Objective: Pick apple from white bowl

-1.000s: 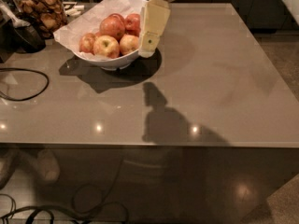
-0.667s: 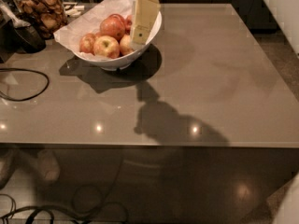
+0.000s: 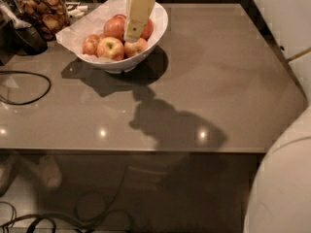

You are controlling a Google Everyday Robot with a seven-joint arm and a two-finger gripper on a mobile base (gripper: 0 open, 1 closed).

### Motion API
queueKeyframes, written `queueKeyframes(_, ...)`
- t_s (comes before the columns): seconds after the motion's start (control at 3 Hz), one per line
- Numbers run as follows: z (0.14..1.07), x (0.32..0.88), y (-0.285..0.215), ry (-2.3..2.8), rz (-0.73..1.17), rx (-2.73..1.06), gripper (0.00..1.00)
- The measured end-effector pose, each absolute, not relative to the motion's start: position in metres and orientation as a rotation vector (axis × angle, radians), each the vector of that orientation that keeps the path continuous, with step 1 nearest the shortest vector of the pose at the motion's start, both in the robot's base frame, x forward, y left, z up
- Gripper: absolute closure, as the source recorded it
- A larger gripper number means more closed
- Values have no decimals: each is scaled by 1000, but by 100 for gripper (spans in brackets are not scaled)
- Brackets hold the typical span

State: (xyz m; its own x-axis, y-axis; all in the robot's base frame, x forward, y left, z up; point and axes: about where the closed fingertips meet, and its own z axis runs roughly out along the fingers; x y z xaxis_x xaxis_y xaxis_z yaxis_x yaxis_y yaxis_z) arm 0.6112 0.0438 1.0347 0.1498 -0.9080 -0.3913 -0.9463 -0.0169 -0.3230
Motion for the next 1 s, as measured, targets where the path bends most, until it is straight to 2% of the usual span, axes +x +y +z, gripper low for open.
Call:
queueKeyframes(0.33, 1024, 619, 56, 1758, 136, -1961, 19)
queueKeyframes(1.0, 1003, 630, 74, 1766, 198, -2001, 17)
